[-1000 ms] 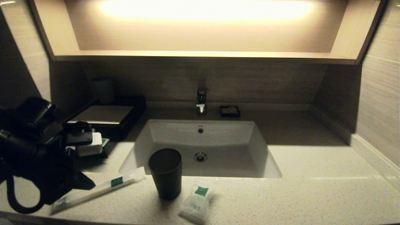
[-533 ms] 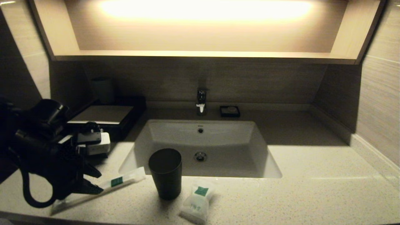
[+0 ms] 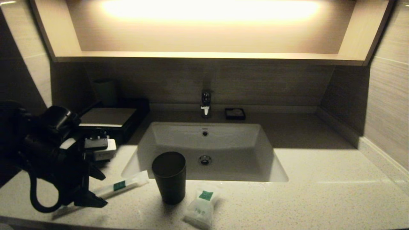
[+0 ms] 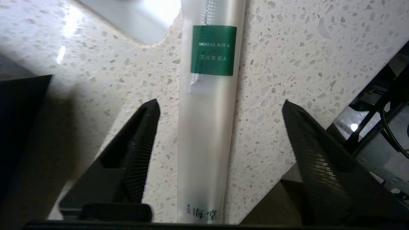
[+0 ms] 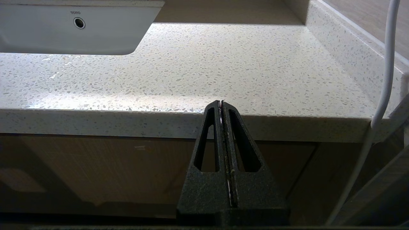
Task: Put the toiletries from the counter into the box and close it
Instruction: Pick up the bathroom toiletry
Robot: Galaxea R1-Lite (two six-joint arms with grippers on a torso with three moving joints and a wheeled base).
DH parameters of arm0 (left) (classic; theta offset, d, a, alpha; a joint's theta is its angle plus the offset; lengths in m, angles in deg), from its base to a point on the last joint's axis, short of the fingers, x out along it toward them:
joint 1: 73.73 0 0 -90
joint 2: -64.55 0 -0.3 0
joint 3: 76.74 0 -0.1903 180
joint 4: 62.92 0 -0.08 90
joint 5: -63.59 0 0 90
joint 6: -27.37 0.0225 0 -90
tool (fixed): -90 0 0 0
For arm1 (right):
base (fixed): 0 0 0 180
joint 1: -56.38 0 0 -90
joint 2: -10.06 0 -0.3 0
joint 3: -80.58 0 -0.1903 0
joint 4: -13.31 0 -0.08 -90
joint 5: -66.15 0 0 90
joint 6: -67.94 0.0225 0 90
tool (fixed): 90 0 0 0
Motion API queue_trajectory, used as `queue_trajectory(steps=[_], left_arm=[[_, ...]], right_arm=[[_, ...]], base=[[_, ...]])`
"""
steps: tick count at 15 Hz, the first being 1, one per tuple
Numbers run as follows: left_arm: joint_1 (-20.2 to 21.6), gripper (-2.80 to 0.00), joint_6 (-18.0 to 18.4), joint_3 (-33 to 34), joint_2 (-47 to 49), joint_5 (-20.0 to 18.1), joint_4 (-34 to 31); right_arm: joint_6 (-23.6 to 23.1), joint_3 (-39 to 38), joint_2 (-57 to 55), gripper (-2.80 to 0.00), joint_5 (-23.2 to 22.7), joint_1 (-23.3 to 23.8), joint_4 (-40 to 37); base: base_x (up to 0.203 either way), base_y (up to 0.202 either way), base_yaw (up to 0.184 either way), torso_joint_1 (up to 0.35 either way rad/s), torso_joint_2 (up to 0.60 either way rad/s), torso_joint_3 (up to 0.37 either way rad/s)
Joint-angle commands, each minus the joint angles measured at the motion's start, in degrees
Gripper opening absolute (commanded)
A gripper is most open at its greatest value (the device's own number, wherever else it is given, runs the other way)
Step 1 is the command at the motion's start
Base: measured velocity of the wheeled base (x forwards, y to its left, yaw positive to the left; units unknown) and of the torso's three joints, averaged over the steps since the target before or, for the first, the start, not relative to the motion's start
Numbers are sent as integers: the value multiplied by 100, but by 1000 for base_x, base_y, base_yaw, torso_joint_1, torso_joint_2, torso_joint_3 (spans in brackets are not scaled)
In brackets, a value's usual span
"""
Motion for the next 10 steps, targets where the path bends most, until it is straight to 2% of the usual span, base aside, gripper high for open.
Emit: queue_trajectory(steps=[1,10], left_arm=[[-32,0,32,-12,90,7,-8],[-67,0,91,-64,364,7,306]], right_arm=[[-2,-9,-5,-280,-1,-1,0],[-2,0,-5,-280,-1,-1,0]], base=[[0,0,0,0,0,0],[0,0,0,0,0,0]])
